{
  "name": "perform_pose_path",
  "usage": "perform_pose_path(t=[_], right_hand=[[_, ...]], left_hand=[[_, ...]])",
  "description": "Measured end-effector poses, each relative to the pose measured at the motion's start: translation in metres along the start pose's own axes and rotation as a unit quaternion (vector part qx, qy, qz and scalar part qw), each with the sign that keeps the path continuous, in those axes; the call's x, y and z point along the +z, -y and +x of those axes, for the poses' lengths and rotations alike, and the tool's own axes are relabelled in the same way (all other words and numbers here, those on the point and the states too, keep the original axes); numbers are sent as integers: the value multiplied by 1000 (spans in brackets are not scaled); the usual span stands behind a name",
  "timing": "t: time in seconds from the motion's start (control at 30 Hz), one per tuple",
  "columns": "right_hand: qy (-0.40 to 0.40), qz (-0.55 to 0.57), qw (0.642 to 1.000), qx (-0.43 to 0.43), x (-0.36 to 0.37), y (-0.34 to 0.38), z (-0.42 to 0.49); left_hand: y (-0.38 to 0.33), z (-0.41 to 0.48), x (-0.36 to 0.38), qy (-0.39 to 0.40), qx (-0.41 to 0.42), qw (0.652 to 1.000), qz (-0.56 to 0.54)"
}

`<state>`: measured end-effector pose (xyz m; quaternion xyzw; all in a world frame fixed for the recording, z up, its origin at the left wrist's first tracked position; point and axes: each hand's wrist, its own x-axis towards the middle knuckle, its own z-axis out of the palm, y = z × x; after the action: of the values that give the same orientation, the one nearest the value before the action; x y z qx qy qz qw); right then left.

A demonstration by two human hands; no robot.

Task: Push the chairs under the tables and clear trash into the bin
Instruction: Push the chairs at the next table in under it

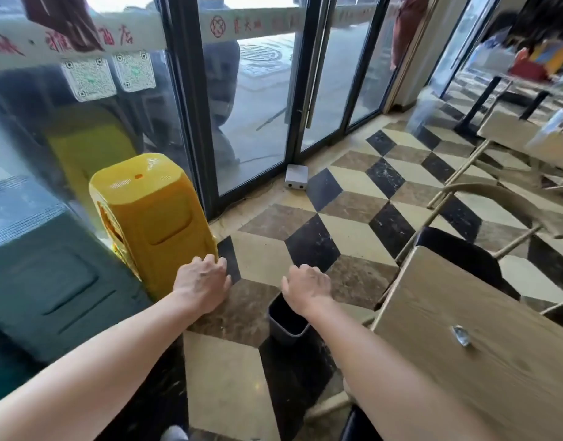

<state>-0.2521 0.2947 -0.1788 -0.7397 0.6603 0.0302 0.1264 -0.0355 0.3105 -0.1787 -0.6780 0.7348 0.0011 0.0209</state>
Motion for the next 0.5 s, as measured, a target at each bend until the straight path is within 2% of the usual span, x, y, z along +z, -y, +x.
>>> perform_pose_path(t=[0.13,0.37,0.5], right_hand=[[3,-13,999,38,-4,9,48],[-32,-4,990,137,-41,37,135],[-47,13,986,161,-52,56,174]], left_hand=[[21,70,5,11,37,999,-2],[62,196,-7,-15,123,992,-13],[86,259,-6,-7,154,988,-23]])
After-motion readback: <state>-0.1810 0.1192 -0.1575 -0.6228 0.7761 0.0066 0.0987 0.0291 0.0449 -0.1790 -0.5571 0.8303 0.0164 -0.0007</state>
